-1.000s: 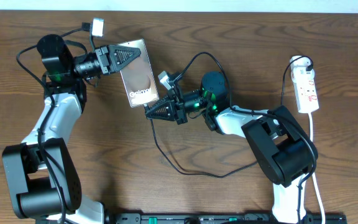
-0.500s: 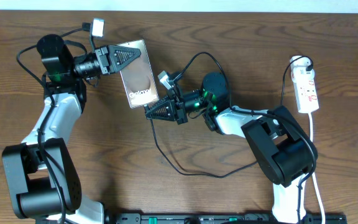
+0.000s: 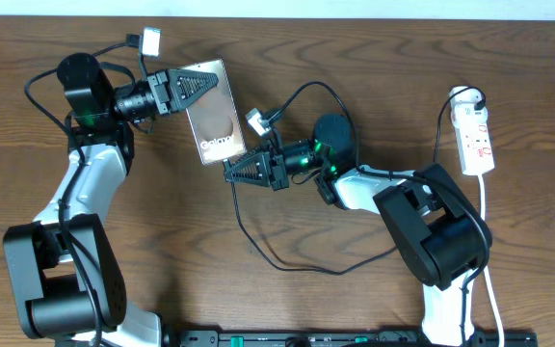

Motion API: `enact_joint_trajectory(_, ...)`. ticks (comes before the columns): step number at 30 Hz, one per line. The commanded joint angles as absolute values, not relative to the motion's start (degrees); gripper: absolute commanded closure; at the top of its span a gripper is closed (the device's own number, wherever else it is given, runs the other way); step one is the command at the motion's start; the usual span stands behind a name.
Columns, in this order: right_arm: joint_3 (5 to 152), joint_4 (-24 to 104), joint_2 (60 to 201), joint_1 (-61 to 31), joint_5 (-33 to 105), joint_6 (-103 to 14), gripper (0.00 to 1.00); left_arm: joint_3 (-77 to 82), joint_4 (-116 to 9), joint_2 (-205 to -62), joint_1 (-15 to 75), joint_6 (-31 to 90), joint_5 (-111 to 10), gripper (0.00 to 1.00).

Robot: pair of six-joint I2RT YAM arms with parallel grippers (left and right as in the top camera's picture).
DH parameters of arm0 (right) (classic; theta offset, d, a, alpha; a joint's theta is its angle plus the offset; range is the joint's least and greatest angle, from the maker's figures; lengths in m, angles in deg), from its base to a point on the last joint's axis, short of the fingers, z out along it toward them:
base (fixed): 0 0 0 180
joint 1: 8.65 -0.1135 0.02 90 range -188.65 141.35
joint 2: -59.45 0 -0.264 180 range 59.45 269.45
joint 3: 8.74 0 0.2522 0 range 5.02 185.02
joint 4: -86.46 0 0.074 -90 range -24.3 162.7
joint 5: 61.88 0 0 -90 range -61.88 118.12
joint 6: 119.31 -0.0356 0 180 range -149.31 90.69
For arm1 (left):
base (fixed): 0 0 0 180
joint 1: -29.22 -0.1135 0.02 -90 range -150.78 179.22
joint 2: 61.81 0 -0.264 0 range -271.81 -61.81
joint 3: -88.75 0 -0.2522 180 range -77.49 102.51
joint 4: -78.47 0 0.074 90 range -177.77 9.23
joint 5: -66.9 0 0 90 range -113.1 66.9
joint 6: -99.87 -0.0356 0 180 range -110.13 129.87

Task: Plug charger to phone and switch on socket
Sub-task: 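Push the plug into the phone's bottom port with the right gripper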

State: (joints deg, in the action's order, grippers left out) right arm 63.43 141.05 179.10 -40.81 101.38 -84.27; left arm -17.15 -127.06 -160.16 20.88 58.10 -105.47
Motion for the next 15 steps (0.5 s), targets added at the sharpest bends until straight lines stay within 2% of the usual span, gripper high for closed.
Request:
enact_joint_trajectory(1,64.2,145.3,179.9,-40.6,93.4,-87.5,0.99,-17.3,-127.1,-159.2,21.8,58.2,-109.4,0.92)
enact_joint_trajectory(15,64.2,148.8,179.9,-40.1,91.6,-88.9,0.99,-17.3,-127.1,-159.2,21.8,58.2,-113.1,0.92)
